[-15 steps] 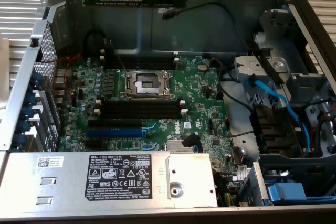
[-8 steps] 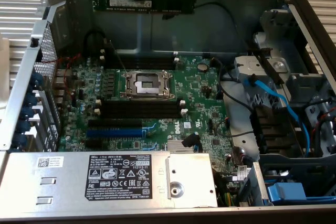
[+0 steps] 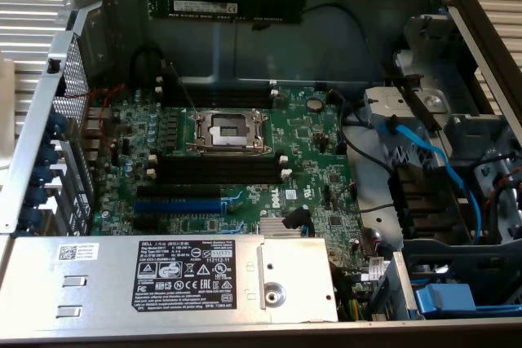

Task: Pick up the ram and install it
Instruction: 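Pick up the ram and move it above insertion slot, then insert the ram into the slot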

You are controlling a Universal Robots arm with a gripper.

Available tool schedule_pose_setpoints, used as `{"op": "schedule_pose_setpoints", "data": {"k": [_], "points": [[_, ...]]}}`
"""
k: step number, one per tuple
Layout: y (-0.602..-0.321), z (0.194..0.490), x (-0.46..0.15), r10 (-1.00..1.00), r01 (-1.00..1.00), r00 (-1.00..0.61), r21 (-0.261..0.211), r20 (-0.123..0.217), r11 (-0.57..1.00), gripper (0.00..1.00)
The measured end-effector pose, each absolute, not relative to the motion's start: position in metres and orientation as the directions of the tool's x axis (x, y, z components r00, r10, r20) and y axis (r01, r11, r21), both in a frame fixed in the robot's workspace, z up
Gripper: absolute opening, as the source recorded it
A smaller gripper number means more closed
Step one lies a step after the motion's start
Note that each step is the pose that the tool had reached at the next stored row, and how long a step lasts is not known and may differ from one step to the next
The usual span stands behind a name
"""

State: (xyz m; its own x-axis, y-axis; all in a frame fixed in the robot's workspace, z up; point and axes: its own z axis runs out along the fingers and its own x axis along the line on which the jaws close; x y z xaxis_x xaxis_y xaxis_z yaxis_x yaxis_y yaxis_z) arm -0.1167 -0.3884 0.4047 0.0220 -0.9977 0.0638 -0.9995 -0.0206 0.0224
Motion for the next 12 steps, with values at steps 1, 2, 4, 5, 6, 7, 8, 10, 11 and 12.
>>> {"op": "schedule_pose_setpoints", "data": {"k": [1, 2, 4, 5, 6, 7, 8, 10, 11, 12], "points": [[-0.3882, 0.4047, -0.1160, -0.998, -1.000, 0.022, 0.022, 0.064, -0.021, 0.12], [-0.3882, 0.4047, -0.1149, -0.998, -1.000, 0.022, 0.023, 0.064, -0.020, 0.12], [-0.3882, 0.4047, -0.1144, -0.998, -1.000, 0.022, 0.023, 0.064, -0.020, 0.12], [-0.3882, 0.4047, -0.1144, -0.998, -1.000, 0.022, 0.023, 0.064, -0.020, 0.12], [-0.3882, 0.4047, -0.1144, -0.998, -1.000, 0.022, 0.023, 0.064, -0.020, 0.12], [-0.3882, 0.4047, -0.1143, -0.998, -1.000, 0.022, 0.023, 0.064, -0.020, 0.12], [-0.3882, 0.4047, -0.1143, -0.998, -1.000, 0.022, 0.023, 0.064, -0.020, 0.12], [-0.3882, 0.4047, -0.1143, -0.998, -1.000, 0.022, 0.023, 0.064, -0.021, 0.12], [-0.3882, 0.4047, -0.1143, -0.998, -1.000, 0.022, 0.023, 0.064, -0.020, 0.12], [-0.3881, 0.4047, -0.1145, -0.998, -1.000, 0.022, 0.023, 0.064, -0.021, 0.12]]}}
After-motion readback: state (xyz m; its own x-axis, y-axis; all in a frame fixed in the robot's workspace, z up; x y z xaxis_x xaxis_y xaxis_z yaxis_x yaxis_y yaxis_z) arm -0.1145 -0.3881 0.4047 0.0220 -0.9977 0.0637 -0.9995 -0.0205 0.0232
